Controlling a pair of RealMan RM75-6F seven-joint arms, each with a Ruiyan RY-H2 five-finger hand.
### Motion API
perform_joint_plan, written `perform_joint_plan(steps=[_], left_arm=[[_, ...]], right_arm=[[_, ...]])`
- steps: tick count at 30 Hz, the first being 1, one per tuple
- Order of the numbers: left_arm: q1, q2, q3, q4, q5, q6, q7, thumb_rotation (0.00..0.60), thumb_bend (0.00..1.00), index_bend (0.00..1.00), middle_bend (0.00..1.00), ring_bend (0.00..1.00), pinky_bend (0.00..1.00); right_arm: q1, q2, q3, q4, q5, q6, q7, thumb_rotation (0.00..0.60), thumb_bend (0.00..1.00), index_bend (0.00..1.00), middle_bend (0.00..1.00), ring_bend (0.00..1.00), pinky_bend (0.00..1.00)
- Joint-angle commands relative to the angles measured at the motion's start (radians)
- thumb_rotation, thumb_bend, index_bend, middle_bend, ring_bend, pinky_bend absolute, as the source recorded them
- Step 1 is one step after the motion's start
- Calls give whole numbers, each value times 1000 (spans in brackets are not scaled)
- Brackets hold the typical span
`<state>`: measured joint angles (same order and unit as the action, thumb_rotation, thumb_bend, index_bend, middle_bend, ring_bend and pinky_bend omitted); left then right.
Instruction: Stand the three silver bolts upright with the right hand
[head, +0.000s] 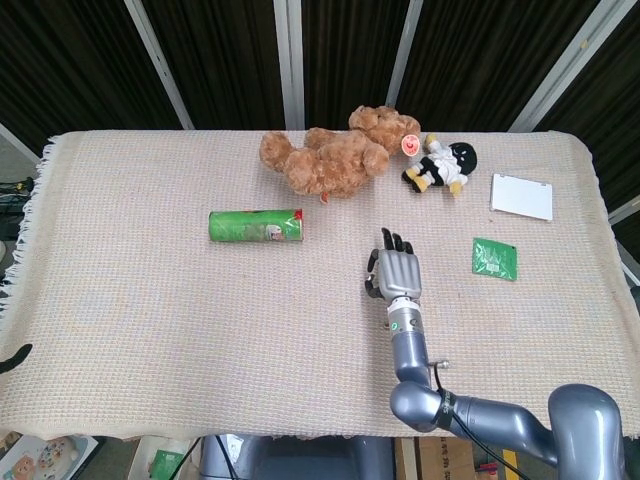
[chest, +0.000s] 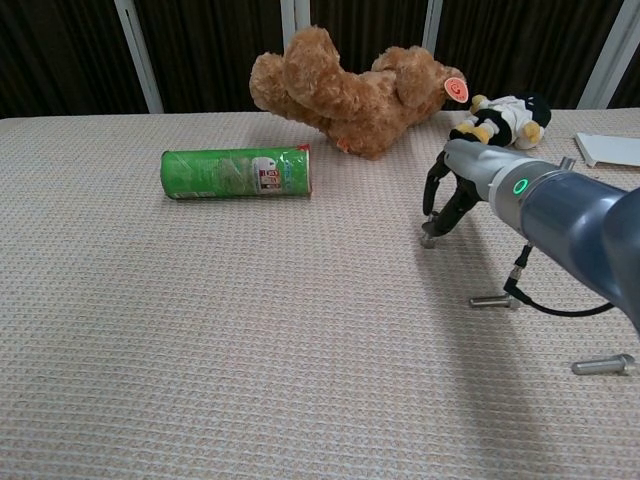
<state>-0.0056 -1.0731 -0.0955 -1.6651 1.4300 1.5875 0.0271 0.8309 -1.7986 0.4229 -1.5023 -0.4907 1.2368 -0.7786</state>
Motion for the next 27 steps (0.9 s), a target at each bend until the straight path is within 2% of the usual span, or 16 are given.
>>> perform_joint_plan(steps=[1,4,8,10,13,18,24,27], left_arm=[[0,0,0,0,0,0,-1,600,237,73,63,0,133],[0,1,-1,0,-1,-1,-3,600,237,73,63,0,133],[-1,0,-2,2,-3,-1,-2,600,238,73,63,0,133],[-1,-1,-3,2,-3,-2,-1,600,238,73,63,0,133],[-1,-2,-3,2,-4,-1,1,600,237,73,63,0,133],[-1,-3,-2,1,-1,1,3,600,238,73,63,0,133],[-1,-4,-2,-1,-2,-1,5,600,237,73,63,0,133],[-1,-3,-1,-2,0,1,3,600,238,73,63,0,133]], right_arm=[[2,1,-2,-3,2,1,0,600,339,510,23,52,110],[3,6,-7,-12,0,2,-1,600,340,459,23,40,91],[5,22,-13,-42,-2,7,-10,600,330,343,21,15,62],[5,39,-16,-70,-6,10,-17,600,284,270,14,4,53],[2,77,-21,-126,-12,20,-31,600,232,217,4,0,50],[-36,157,-46,-242,-76,66,-13,600,230,210,1,0,50],[-133,298,-134,-406,-196,130,28,600,231,233,1,0,50],[-174,352,-175,-450,-239,144,51,600,231,267,1,0,50]])
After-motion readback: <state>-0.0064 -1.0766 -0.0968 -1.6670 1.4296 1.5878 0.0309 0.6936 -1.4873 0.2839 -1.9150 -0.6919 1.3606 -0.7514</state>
